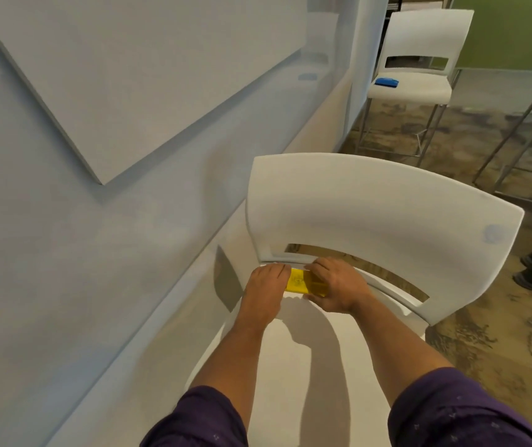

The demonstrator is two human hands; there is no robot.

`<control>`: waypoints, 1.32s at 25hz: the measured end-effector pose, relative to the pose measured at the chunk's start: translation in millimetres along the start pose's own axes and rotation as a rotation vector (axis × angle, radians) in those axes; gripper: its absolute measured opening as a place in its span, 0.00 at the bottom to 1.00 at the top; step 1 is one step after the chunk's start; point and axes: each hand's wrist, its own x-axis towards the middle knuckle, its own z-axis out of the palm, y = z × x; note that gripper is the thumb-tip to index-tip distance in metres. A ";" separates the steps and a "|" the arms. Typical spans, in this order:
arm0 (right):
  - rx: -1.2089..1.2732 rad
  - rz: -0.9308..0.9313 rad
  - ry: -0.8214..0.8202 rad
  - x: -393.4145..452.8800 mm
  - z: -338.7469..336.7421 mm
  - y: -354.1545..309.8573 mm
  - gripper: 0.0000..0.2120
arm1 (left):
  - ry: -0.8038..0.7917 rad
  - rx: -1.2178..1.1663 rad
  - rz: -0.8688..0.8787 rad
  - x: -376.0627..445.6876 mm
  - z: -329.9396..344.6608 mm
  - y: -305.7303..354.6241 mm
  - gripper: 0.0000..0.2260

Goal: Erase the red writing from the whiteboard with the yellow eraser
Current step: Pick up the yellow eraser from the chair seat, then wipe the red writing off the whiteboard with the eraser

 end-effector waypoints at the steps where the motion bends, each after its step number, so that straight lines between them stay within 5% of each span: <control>1: -0.027 -0.020 0.028 5.1 -7.3 -7.7 0.30 | 0.031 0.002 0.019 -4.4 -11.8 -3.9 0.30; 19: 0.094 -0.652 0.547 154.7 -190.0 -237.0 0.25 | 0.575 0.507 -0.001 -162.9 -297.0 -132.3 0.24; 33: 0.342 -1.014 1.211 210.6 -345.8 -532.1 0.26 | 0.987 1.080 -0.395 -374.6 -555.9 -172.1 0.25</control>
